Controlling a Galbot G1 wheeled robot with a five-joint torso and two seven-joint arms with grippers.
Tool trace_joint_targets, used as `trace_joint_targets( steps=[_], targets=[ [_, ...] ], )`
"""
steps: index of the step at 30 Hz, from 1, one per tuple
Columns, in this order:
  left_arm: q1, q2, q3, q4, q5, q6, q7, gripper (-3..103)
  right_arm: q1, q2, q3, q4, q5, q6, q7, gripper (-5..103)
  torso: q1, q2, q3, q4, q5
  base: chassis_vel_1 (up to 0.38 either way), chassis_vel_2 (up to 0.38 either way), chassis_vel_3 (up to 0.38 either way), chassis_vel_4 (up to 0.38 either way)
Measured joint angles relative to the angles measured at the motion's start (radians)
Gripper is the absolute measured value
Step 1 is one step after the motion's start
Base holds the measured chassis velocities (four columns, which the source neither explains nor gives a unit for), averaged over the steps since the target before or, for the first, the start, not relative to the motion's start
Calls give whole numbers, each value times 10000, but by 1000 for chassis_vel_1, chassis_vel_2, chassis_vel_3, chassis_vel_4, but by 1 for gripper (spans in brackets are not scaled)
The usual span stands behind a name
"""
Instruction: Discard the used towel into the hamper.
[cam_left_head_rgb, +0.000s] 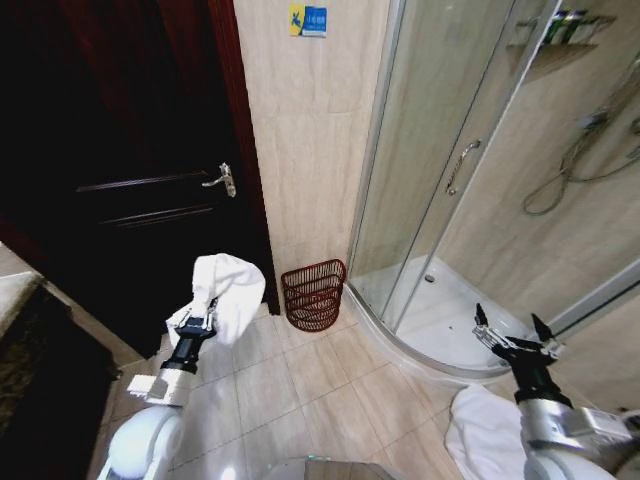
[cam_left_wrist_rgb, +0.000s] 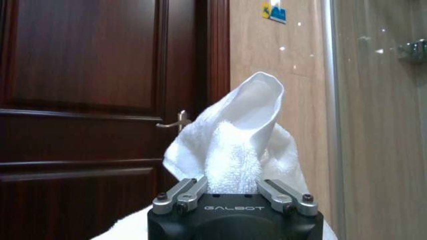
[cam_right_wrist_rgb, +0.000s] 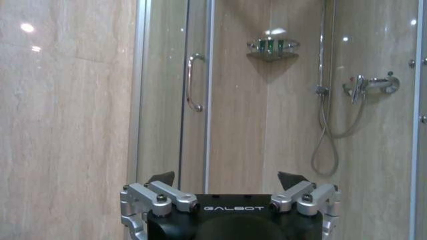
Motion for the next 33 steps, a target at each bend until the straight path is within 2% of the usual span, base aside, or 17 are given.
trace_joint_targets(
  steps=[6,10,22,33],
  targets=[
    [-255,-91,74,242,9,-37,54,15,167,-126,56,343,52,-418,164,100,-127,-289,-162,-2,-3,0,0,0,0],
    [-230,-102,120,292,436,-277,120,15,63,-222,198,419,177,-472,226,100,-229,-518,-290,-2,-1,0,0,0,0],
    [-210,91,183,330,18,-192,137,15,20,38,179,93,47,126,67,100,-479,-1090,-610,-1,0,0,0,0,0],
    [-320,60,328,344,34,-48,218,15,-52,103,373,123,24,306,84,100,-672,-1535,-865,-2,0,0,0,0,0]
  ],
)
